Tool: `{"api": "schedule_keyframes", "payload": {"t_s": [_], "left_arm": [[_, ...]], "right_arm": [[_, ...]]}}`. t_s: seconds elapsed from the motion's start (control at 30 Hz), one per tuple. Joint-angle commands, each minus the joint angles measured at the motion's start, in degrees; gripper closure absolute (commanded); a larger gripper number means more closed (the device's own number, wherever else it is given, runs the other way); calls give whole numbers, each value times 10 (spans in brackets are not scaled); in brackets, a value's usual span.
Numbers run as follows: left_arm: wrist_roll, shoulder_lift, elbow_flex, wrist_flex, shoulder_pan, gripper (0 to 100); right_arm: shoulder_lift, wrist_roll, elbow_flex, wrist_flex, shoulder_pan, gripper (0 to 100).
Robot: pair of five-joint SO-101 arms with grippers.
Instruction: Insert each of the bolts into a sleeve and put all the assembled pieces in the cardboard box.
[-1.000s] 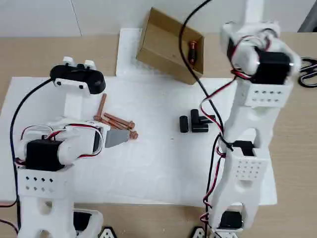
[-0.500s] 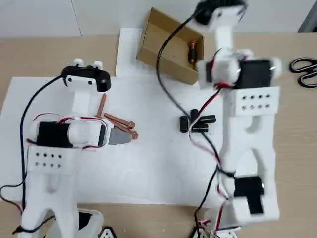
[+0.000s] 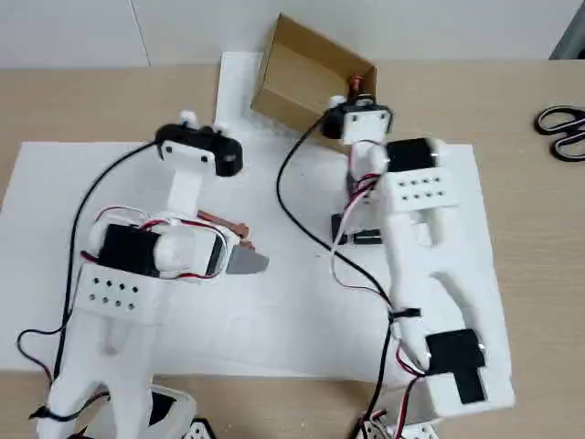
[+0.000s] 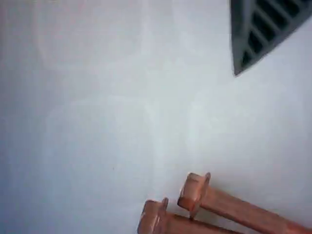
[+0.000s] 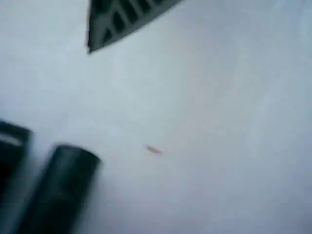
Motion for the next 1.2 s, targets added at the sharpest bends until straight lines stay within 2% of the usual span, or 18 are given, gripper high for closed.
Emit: {"api": "schedule_keyframes", "payload": {"t_s": [0.0, 0.37, 0.63, 0.97, 1.1, 1.17], "left_arm": [[4, -3, 23, -18, 3, 628], [1, -4, 32, -16, 3, 628], [1, -2, 32, -18, 3, 628], [1, -2, 32, -18, 3, 628], [1, -1, 36, -18, 3, 628], [1, -1, 49, -18, 3, 628]], "right_arm": [[23, -21, -3, -30, -41, 762], [153, -21, -4, -140, -54, 762], [197, -22, -4, -167, -54, 763], [202, -22, -4, -175, -53, 872], [202, -18, -4, -175, -53, 979], [201, -18, -4, -175, -53, 994]]}}
